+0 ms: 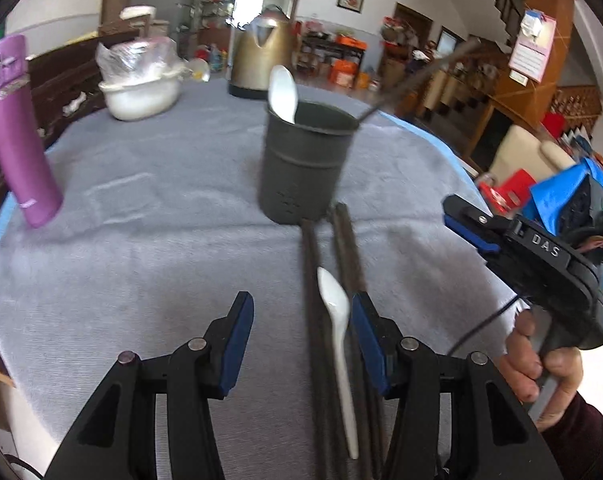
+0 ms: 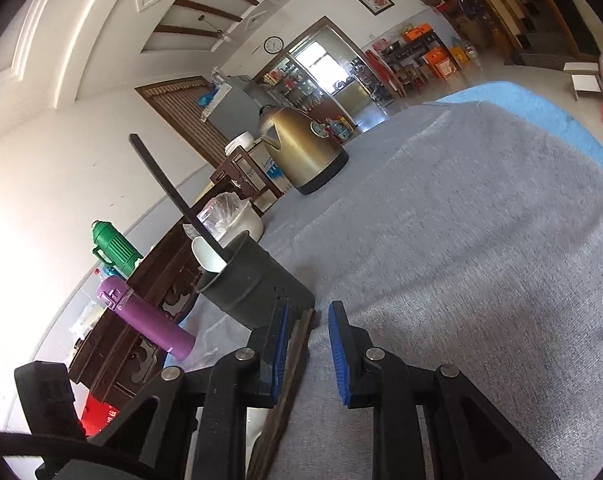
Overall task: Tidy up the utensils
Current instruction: 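Grasp another chopstick with the right tool while the left tool grasps the second white spoon, then lift the chopstick with the right tool while the left tool lifts the spoon toward the holder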
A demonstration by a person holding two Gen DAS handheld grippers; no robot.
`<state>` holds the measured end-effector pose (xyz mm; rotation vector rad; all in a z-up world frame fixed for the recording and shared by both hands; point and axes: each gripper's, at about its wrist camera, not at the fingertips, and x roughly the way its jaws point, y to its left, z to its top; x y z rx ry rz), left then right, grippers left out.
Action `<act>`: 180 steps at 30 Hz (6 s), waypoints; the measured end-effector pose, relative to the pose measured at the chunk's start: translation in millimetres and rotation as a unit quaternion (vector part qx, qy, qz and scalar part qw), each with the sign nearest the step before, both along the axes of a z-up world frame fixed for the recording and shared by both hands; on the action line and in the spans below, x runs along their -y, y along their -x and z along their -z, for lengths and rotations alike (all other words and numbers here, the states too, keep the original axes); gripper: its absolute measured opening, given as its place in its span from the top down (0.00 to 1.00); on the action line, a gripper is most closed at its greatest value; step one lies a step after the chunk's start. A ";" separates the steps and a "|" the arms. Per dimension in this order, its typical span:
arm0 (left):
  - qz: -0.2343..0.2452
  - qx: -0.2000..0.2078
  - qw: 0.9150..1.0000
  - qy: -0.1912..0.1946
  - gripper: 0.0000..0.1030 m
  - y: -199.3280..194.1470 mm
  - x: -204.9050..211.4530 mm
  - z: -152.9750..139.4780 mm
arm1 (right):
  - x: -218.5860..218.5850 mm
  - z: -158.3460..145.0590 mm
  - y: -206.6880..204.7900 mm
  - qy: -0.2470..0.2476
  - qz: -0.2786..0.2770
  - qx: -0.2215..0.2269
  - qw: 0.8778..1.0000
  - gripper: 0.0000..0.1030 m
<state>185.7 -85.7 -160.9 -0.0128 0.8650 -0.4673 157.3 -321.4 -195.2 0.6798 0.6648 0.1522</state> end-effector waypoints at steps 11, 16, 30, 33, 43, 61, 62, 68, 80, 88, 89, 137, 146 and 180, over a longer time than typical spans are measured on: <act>0.047 -0.053 0.997 -0.013 0.71 -20.2 27.0 18.0 | 3.2 7.7 -4.1 -0.033 0.000 0.012 0.999 0.77; 0.053 -0.058 0.996 -0.036 0.76 -29.4 38.0 20.4 | -0.6 6.4 -6.3 -0.022 -0.002 0.011 1.000 0.77; 0.078 -0.022 0.995 -0.057 0.97 -21.2 51.1 13.2 | 0.7 12.7 -11.5 -0.013 0.003 -0.005 1.000 0.77; 0.079 -0.017 0.996 -0.046 0.97 -17.6 45.9 8.6 | -0.1 12.5 -12.3 -0.010 0.003 -0.007 1.000 0.77; 0.049 -0.022 0.998 0.041 0.97 -26.3 11.3 -18.1 | -2.2 16.4 -17.7 -0.013 -0.013 -0.025 1.000 0.77; -0.020 -0.072 0.996 0.055 0.96 -45.0 -42.4 -0.1 | -29.1 56.6 -58.7 -0.112 -0.088 -0.175 0.974 0.82; -0.022 -0.081 0.995 0.054 0.94 -48.7 -44.5 3.5 | -27.7 57.3 -60.1 -0.119 -0.087 -0.175 0.974 0.82; -0.018 -0.117 0.991 0.057 0.75 -62.0 -40.9 22.7 | -33.0 59.9 -66.5 -0.121 -0.097 -0.169 0.973 0.87; -0.017 -0.097 0.994 0.047 0.94 -68.1 -34.2 34.6 | -23.6 68.0 -64.4 -0.156 -0.094 -0.150 0.972 0.97; -0.032 -0.075 0.995 0.050 0.96 -61.8 -53.0 21.4 | -27.6 63.6 -65.0 -0.125 -0.095 -0.167 0.973 0.95; -0.032 -0.072 0.996 0.048 0.96 -62.3 -54.1 20.8 | -29.8 62.7 -66.4 -0.118 -0.095 -0.172 0.973 0.94; 0.049 -0.108 0.992 -0.049 0.59 -92.2 -29.8 9.5 | -36.4 30.0 -103.7 0.092 -0.075 -0.303 0.945 0.87; 0.056 -0.111 0.988 -0.092 0.70 -104.2 -6.4 13.0 | -61.8 27.2 -118.0 0.175 -0.113 -0.293 0.933 0.88; -0.086 0.154 0.971 0.162 0.71 -120.4 -41.3 -176.9 | -81.3 -175.7 -79.6 0.127 -0.079 0.097 0.984 0.93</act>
